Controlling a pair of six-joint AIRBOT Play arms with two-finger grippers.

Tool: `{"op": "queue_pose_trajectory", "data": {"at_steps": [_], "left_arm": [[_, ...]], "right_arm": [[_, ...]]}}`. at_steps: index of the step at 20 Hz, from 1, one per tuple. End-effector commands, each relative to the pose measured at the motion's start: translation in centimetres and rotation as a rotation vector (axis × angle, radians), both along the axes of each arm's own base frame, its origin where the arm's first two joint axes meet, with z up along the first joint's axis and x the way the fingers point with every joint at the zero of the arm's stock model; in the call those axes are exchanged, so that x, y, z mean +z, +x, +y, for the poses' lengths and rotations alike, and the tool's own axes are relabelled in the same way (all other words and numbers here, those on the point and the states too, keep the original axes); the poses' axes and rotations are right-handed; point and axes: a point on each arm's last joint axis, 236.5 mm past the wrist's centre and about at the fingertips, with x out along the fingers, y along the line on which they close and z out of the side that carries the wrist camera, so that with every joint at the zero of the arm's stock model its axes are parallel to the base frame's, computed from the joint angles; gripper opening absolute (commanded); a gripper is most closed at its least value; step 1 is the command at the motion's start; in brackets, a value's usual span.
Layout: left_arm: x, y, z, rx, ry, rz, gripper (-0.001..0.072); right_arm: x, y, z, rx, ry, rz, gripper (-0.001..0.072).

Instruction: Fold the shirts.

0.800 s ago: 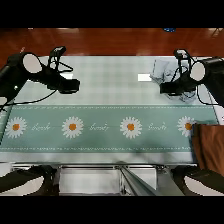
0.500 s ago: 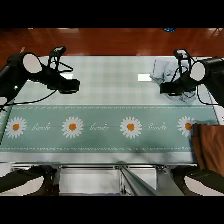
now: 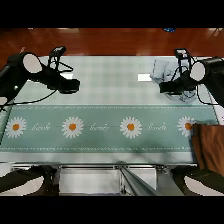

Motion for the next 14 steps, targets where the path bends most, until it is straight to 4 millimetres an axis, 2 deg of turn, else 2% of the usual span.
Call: {"op": "queue_pose_trajectory", "data": {"at_steps": [1,2,3,4,5,6,7,8,10,11,12,14], "left_arm": [[0.6,1.9,-0.2,0.020,-0.017,-0.077,0.0020],[0.7,2.4,-0.3,0.025,-0.020,-0.097,0.0021],[0.5,3.0,-0.1,0.030,-0.011,-0.116,0.0053],[0.4,4.0,0.3,0.034,0.009,-0.151,0.0163],[0.0,5.0,1.0,0.035,0.045,-0.186,0.0374],[-0.5,5.6,1.9,0.029,0.094,-0.203,0.0503],[-1.1,6.0,3.4,0.022,0.161,-0.209,0.0505],[-1.7,5.8,5.1,0.050,0.208,-0.182,0.0505],[-2.1,4.8,8.4,0.132,0.234,-0.107,0.0504],[-2.1,4.4,9.6,0.162,0.233,-0.086,0.0505],[-2.0,4.0,10.1,0.199,0.208,-0.072,0.0504],[-1.9,2.5,9.6,0.230,0.137,-0.054,0.0505]], "right_arm": [[1.2,2.6,0.5,0.011,0.019,-0.123,0.0023],[2.0,4.0,0.8,0.017,0.031,-0.188,0.0024],[2.9,5.5,1.0,0.024,0.035,-0.262,0.0038],[4.0,6.9,0.9,0.033,0.022,-0.339,0.0200],[5.3,8.5,0.4,0.044,-0.010,-0.426,0.0420],[6.4,9.9,-0.7,0.030,-0.051,-0.501,0.0413],[7.1,10.9,-2.6,-0.014,-0.096,-0.544,0.0413],[7.2,11.5,-5.6,-0.100,-0.132,-0.557,0.0413],[5.7,12.4,-10.9,-0.250,-0.114,-0.534,0.0413],[4.3,12.8,-12.7,-0.279,-0.103,-0.498,0.0413],[2.3,13.2,-13.7,-0.281,-0.082,-0.448,0.0413],[-3.0,13.7,-14.2,-0.274,-0.006,-0.313,0.0413]]}}
